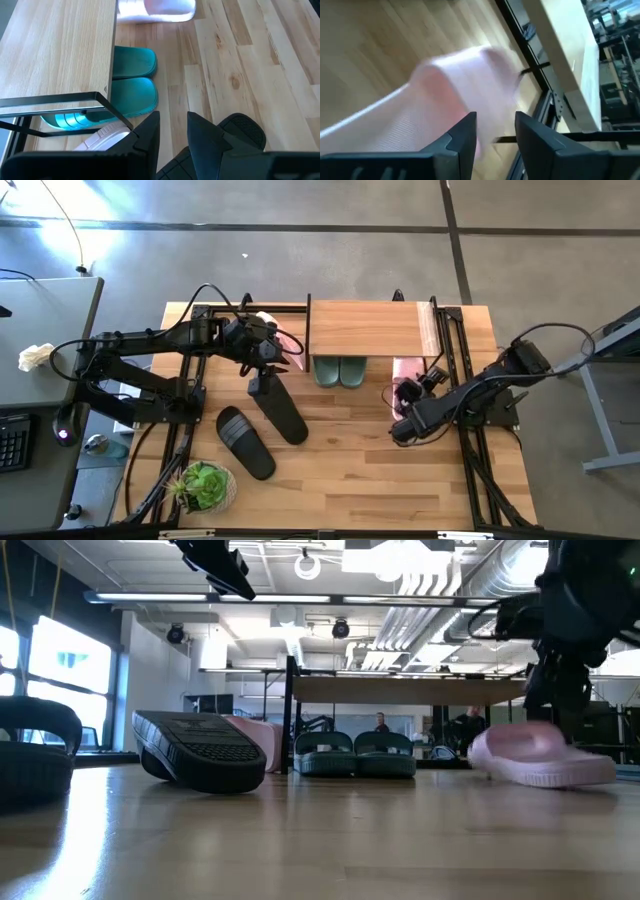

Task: Pick and place slides into the shelf
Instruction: Put the left pink slide under the shelf

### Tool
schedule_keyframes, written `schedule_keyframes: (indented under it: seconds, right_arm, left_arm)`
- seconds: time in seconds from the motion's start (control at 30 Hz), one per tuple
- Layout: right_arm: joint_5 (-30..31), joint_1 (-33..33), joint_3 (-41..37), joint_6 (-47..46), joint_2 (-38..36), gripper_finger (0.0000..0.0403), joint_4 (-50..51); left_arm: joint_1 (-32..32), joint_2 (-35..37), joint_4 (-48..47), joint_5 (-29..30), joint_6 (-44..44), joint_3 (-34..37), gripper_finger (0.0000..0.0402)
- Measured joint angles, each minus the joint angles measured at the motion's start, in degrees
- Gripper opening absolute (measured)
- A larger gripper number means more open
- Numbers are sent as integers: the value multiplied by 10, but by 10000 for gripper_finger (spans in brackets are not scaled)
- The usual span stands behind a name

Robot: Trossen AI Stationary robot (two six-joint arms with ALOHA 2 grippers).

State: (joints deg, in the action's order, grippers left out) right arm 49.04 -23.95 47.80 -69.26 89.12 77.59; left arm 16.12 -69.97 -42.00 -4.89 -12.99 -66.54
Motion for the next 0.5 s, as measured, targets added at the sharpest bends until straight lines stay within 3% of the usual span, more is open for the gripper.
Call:
schedule_keyframes:
  seconds: [0.37,0.5]
  right_arm:
    - [-50,-35,90,-30,-17,124,63]
    - [-135,-59,149,-64,-47,116,53]
  left_arm:
    - [0,0,-1,0,0,0,83]
    - [0,0,-2,0,-2,0,83]
